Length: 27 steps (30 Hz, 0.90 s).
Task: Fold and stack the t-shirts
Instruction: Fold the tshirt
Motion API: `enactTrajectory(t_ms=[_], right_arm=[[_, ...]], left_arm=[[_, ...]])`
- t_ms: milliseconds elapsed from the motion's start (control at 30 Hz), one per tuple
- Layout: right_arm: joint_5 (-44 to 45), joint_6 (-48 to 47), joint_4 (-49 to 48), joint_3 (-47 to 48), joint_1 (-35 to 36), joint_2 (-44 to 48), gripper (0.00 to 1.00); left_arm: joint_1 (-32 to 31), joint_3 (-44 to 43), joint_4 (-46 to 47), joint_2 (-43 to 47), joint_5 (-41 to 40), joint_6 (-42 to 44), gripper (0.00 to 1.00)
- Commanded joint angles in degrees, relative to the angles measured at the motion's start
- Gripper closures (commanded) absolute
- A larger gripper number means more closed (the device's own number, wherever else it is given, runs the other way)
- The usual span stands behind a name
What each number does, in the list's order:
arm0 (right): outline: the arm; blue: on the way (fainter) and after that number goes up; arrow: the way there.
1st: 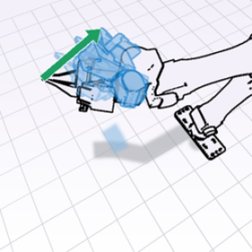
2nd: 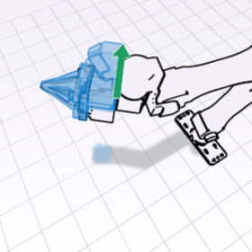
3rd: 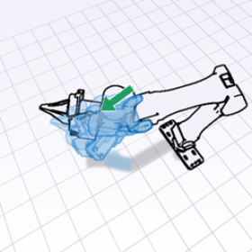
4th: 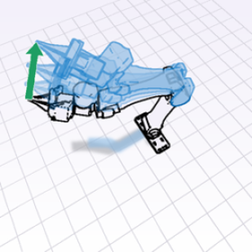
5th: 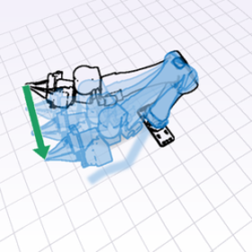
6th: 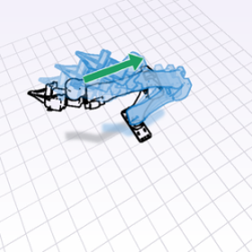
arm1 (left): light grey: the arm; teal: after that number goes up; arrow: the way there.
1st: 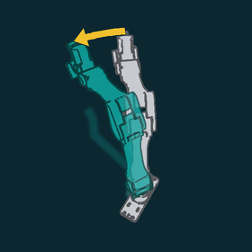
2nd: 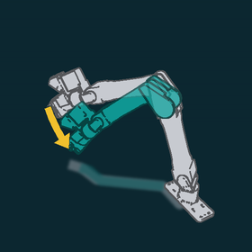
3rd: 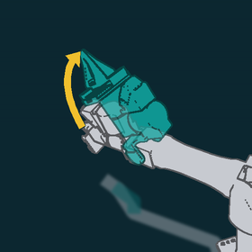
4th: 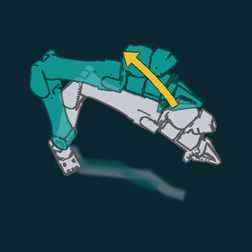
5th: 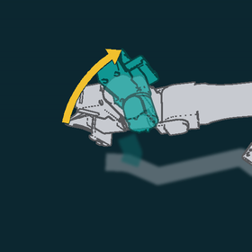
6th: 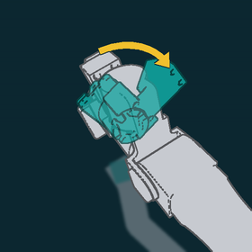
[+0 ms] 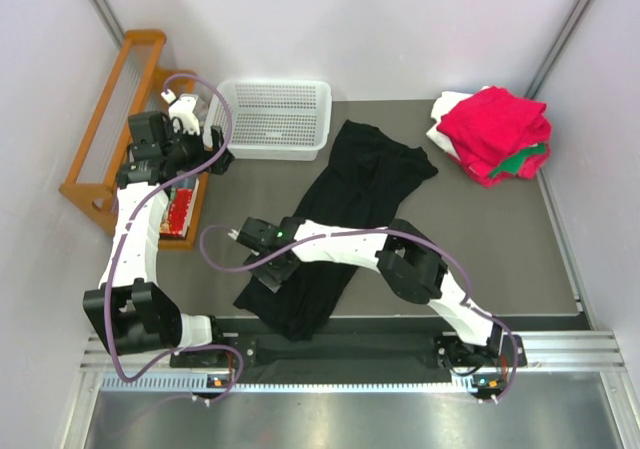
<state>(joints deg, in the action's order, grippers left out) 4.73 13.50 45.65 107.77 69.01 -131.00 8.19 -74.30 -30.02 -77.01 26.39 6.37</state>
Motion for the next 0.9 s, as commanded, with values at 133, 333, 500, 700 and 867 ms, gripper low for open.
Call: enactTrajectory(t_ms=[133, 333, 500, 700, 867], right_arm=[[0.98, 2.67, -2.75, -6.85, -13.8, 11.8, 0.32], [4.49, 4.61, -0.91, -2.75, -29.53, 16.39, 0.31], [0.74, 6.98, -1.0, -1.07, -38.93, 15.78, 0.31], [2.91, 9.35, 0.84, -0.45, -41.68, 12.44, 0.32], [5.19, 9.71, 0.49, -2.3, -42.9, 11.29, 0.33]], left_arm=[[-0.1, -0.76, 0.23, 2.39, 0.94, 1.8, 0.04], [-0.01, -0.4, 0.05, 2.31, 1.21, 2.07, 0.04], [-0.1, -0.23, -0.56, 2.48, 0.77, 3.29, 0.04], [-0.1, -0.4, -0.74, 2.22, -0.11, 4.0, 0.04], [-0.1, -0.23, -1.0, 2.04, -0.11, 4.26, 0.04]])
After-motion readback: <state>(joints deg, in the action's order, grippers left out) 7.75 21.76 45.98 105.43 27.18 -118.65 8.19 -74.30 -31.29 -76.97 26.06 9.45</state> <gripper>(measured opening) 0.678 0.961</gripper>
